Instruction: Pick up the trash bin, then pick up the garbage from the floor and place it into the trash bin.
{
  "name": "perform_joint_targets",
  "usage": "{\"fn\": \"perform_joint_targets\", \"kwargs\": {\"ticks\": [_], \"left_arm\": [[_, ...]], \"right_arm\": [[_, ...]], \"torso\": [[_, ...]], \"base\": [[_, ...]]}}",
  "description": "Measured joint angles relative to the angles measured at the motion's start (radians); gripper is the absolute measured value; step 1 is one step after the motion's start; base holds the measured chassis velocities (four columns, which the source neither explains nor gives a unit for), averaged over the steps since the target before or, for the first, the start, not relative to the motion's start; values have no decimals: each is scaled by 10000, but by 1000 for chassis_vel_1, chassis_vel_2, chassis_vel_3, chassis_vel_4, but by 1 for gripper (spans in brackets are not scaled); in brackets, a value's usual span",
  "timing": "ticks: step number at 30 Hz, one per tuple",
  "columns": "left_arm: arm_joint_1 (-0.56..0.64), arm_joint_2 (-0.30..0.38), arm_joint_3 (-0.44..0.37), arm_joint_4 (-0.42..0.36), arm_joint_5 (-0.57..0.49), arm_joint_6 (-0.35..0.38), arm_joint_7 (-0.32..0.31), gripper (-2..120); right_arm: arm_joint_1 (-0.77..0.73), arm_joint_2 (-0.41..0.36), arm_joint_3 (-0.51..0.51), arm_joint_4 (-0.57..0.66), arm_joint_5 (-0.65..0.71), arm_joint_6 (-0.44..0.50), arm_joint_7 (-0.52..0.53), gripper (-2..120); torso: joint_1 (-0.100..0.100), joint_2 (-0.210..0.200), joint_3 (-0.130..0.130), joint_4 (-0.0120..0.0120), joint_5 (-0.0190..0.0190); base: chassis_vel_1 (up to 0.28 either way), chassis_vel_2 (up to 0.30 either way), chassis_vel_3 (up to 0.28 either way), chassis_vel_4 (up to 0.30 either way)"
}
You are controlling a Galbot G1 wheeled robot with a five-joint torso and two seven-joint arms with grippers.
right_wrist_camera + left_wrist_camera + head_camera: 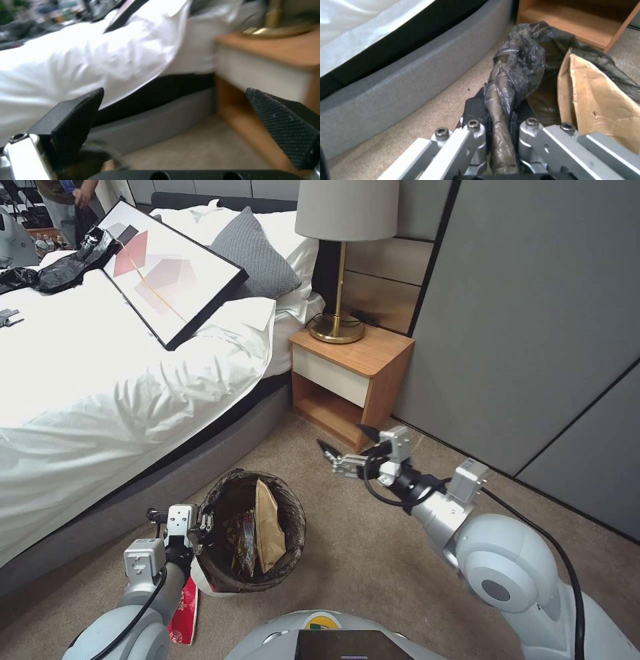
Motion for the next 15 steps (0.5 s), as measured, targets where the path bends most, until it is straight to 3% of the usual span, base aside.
{"fn": "perform_joint_targets", "kwargs": {"ticks": [7,10,15], "left_arm": [[-134,30,20,0,-27,45,-3,7],[-226,37,14,0,-76,101,1,7],[-314,32,34,0,-85,151,2,7]], "right_arm": [[-1608,1028,1218,0,-2616,1838,-1055,100],[-2631,2226,1677,-1,-3891,2864,-1392,100],[-3345,3092,1853,-1,-4802,3372,-1506,100]], "torso": [[0,0,0,-1,0],[0,0,-1,-2,0],[0,0,0,0,-1]], "base": [[0,0,0,0],[0,0,0,0],[0,0,0,0]]}}
